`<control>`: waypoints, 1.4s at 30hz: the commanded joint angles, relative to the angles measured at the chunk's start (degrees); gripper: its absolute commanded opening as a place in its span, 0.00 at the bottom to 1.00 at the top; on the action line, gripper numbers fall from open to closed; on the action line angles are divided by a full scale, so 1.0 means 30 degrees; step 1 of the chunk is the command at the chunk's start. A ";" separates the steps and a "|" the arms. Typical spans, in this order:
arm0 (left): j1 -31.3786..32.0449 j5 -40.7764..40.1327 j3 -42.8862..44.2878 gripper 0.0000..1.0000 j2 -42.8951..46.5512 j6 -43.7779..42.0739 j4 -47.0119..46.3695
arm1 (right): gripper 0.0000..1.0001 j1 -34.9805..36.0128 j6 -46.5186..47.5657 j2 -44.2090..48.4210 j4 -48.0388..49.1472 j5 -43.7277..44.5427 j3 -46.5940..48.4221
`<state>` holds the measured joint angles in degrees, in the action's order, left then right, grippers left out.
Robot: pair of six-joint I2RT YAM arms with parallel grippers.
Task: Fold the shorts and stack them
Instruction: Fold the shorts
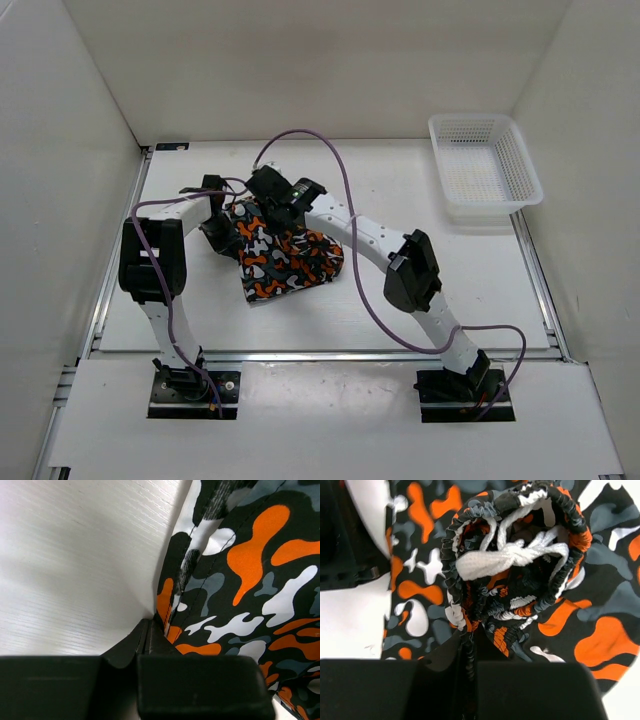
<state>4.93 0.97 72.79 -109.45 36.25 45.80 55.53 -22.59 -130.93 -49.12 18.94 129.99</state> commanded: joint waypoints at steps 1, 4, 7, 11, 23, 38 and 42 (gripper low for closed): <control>-0.0264 0.0262 -0.0036 0.10 0.0418 -0.0072 -0.0501 | 0.00 -0.0199 -0.0439 -0.0152 0.1079 -0.1710 0.1141; -0.0266 0.0262 -0.0036 0.10 0.0418 -0.0072 -0.0501 | 0.00 0.0006 -0.0876 -0.0591 0.1841 -0.2646 0.1141; -0.0266 0.0262 -0.0210 0.10 0.0797 -0.0072 -0.0501 | 0.00 0.0006 -0.1113 -0.1031 0.3625 -0.3789 0.0907; -0.0938 0.0641 -0.0591 0.11 0.1910 -0.0275 -0.0501 | 0.23 0.0006 -0.1787 -0.1822 0.4683 -0.5225 0.1227; -0.3518 0.0467 0.1688 0.43 0.6186 -0.1681 0.2866 | 0.66 0.0006 -0.1582 0.2914 0.5945 -0.5993 -0.3337; 0.1607 0.2811 0.6435 0.12 0.1683 -0.1334 0.2783 | 0.02 -0.3712 -0.1642 0.5452 0.7205 -0.7218 -1.0610; 0.1609 0.2400 0.8164 0.12 -0.1070 -0.1331 0.2604 | 0.00 -0.4064 -0.1464 0.2751 0.7000 -0.7866 -0.8852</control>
<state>10.41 8.91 94.24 -109.40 31.51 53.93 43.27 -28.01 -117.60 -28.36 -1.39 99.98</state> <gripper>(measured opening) 0.119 0.007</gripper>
